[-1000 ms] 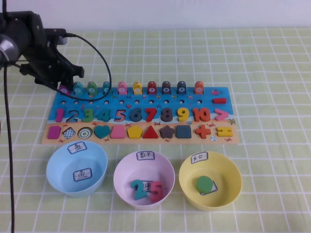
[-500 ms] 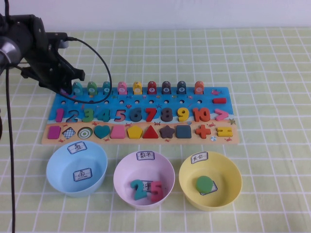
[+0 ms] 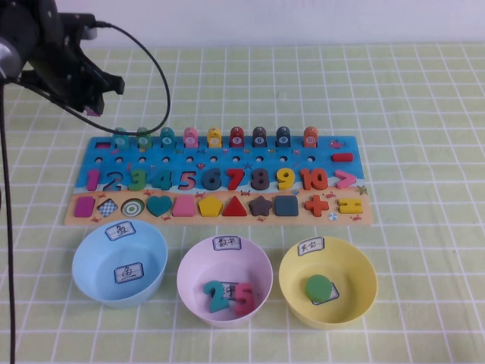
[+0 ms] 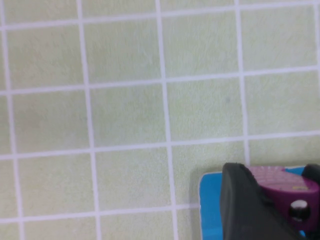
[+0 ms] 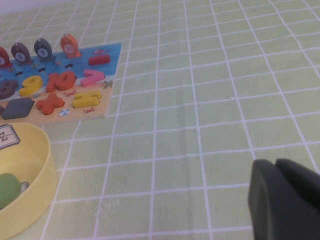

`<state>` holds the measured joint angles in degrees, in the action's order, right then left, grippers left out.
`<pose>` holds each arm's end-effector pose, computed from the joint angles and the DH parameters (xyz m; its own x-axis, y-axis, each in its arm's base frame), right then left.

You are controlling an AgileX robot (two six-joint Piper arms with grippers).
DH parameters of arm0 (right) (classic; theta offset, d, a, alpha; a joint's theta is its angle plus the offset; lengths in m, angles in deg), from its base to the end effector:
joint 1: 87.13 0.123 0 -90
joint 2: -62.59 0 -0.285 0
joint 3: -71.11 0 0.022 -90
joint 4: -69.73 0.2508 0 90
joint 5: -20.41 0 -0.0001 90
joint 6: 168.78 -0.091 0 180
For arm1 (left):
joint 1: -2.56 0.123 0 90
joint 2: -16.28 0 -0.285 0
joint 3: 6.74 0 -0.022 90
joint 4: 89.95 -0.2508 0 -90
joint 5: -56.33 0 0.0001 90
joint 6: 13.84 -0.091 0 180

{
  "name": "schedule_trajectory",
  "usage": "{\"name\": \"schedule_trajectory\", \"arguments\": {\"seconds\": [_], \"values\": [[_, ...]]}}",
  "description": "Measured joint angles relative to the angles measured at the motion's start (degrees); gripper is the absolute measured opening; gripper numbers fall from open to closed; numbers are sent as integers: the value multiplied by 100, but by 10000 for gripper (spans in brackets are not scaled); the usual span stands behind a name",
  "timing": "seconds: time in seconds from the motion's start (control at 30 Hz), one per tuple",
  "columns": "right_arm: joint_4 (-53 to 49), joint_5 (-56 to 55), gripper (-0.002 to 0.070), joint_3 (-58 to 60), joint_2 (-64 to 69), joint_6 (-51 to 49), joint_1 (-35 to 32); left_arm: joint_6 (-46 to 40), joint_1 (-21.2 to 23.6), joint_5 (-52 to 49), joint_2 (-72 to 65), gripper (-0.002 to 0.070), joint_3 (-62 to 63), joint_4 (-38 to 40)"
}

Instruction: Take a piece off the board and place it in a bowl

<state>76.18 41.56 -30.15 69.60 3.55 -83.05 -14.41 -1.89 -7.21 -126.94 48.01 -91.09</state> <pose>0.0522 0.0074 0.1720 -0.3057 0.2152 -0.9275 -0.0385 0.9705 0.2379 0.5196 -0.0388 0.2419 -0.8789 0.0873 -0.4690 0.0858 0.9960 0.0246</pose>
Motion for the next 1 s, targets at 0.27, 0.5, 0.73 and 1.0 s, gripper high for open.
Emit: {"name": "schedule_trajectory", "arguments": {"seconds": [0.27,0.5,0.73,1.0], "values": [[0,0,-17,0,0,0,0,-311,0,-610,543,188,40,-47],[0,0,-17,0,0,0,0,-976,0,-701,1887,188,-1262,-47],[0,0,-17,0,0,0,0,-1129,-100,-61,4138,188,-4275,437],[0,0,-17,0,0,0,0,-993,-1130,1185,5789,188,-7158,654]]}}
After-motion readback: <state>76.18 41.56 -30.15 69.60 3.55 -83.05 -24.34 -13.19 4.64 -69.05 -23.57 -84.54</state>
